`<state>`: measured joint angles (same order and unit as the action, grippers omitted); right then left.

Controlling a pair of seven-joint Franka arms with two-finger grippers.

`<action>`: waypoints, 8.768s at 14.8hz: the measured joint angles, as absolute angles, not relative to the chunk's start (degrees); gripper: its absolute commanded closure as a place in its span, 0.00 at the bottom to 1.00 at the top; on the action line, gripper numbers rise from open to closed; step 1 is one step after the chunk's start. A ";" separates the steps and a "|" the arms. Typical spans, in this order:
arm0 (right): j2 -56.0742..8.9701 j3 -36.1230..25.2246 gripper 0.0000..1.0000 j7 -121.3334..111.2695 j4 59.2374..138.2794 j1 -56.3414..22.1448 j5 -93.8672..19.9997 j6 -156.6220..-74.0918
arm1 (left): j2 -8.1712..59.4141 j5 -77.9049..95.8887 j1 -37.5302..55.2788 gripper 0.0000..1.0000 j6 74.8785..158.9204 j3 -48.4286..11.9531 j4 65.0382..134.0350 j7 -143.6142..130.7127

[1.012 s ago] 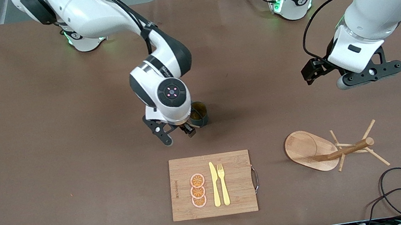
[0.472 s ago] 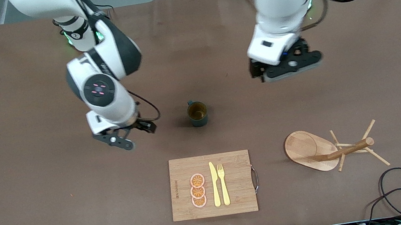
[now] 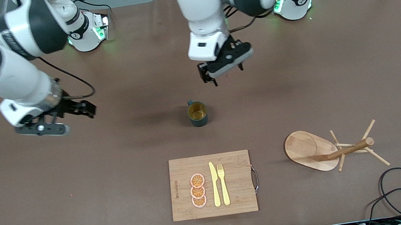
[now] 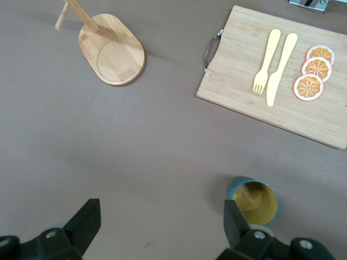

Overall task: Pass cup and hang on rack
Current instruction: 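Open the right gripper and withdraw while the left gripper approaches, then lower the left gripper and grasp the mug handle, then lift the mug with the left gripper toward the wooden rack, then hang the mug handle onto a rack peg with the left gripper, then open the left gripper and lift away from the mug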

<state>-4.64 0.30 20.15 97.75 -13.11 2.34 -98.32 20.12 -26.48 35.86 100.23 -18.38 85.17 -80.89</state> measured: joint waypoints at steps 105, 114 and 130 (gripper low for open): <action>10.77 0.98 0.00 -5.05 106.94 2.02 -0.11 -95.88 | 32.95 37.66 -14.79 0.97 110.32 -19.40 76.18 -76.35; 10.61 0.98 0.00 -5.05 106.81 2.03 -0.11 -95.88 | 33.18 30.74 -15.56 0.94 110.31 -19.36 76.21 -75.42; 9.96 0.93 0.00 -6.05 106.26 2.93 -0.09 -95.86 | 33.37 29.46 -17.73 0.00 109.63 -20.15 76.50 -71.36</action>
<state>9.96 0.93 -6.05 106.26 2.93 -0.09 -95.86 33.37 29.46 -17.73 109.63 -20.15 76.50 -71.36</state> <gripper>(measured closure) 0.000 0.339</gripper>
